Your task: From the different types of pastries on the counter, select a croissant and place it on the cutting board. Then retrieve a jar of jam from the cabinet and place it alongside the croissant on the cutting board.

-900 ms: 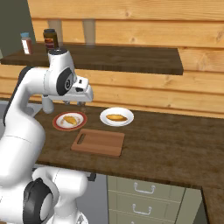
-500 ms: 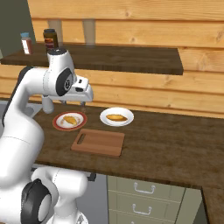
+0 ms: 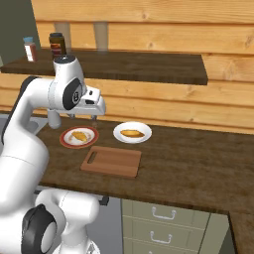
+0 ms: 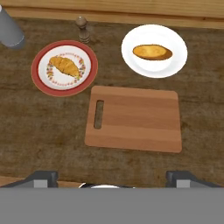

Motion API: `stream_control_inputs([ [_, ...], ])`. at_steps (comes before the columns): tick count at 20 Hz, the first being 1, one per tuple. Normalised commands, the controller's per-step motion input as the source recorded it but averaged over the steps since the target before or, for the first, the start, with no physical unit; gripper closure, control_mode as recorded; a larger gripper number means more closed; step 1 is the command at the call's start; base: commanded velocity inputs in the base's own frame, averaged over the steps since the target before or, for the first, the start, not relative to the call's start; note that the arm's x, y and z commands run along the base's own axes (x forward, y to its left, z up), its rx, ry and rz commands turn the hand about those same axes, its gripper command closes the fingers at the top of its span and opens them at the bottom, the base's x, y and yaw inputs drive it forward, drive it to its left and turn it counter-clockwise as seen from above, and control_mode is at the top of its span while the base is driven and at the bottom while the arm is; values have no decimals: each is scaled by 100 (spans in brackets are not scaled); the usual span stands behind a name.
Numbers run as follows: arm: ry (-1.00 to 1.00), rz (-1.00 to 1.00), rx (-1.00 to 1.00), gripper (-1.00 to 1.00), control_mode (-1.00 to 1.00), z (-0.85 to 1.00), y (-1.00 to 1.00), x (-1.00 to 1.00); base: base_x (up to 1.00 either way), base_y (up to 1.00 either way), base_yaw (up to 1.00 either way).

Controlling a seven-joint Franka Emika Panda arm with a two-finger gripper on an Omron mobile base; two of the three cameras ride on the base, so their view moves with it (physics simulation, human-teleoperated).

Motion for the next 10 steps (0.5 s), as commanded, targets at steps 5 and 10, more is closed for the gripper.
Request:
stream_control_inputs([
  [5, 0, 0, 0, -100, -100, 0, 0, 0, 0, 0, 0],
  [10, -1, 0, 0, -100, -100, 0, 0, 0, 0, 0, 0],
])
